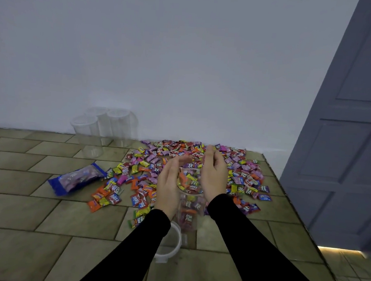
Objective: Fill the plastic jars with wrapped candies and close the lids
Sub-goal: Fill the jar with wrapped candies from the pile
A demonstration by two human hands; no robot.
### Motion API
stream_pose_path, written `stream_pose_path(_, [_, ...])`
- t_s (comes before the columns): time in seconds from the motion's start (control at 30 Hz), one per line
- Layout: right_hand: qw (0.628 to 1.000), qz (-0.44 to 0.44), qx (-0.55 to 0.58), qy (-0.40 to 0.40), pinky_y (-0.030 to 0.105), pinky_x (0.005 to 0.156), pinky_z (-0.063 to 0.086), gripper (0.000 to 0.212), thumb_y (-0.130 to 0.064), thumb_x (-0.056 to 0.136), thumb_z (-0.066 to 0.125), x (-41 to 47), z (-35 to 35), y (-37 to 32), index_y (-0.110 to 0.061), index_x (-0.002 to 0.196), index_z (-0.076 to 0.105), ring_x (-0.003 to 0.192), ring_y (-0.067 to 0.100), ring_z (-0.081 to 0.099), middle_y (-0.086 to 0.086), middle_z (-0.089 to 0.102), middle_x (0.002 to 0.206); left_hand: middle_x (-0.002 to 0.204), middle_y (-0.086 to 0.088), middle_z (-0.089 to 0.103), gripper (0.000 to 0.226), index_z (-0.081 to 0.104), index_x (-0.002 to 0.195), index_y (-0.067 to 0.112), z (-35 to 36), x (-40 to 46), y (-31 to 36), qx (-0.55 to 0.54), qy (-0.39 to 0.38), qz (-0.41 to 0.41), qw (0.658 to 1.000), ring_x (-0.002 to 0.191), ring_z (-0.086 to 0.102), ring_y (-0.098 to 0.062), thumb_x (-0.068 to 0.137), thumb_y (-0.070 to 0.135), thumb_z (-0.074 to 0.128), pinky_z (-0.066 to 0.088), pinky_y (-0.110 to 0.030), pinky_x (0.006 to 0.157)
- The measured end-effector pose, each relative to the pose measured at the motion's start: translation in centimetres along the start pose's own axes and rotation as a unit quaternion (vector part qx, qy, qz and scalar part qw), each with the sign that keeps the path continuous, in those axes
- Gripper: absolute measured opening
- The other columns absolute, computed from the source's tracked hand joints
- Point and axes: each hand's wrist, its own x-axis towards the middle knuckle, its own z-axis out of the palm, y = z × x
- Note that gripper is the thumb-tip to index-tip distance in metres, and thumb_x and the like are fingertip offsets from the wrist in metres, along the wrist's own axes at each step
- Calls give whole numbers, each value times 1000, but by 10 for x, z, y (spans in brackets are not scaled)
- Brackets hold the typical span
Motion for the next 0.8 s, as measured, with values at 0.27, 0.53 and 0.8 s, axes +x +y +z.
stream_pose_path(0.27, [1000,-2,0,-6,33,59,30,38,-44,100,40,-1,0,0,-22,69,42,58,15,33,-3,35,61,122,5,65,34,59,121,16,-2,6,-12,3,24,6,1000,112,60,-4,105,28,32,47,-16,89])
stream_pose_path(0.53, [998,-19,-20,-50,19,58,34,35,-40,101,37,-1,-4,1,-20,74,48,57,3,39,-7,42,66,113,-14,70,89,69,112,10,5,2,-32,-108,19,-272,956,104,67,-33,80,78,21,50,-57,93])
stream_pose_path(0.8, [992,-15,-6,-123,4,58,39,18,-30,101,43,-1,-12,1,-16,98,54,61,-8,45,-1,49,82,105,-19,71,82,72,104,5,12,3,-40,-122,71,-266,954,98,67,-37,95,66,17,52,-52,91])
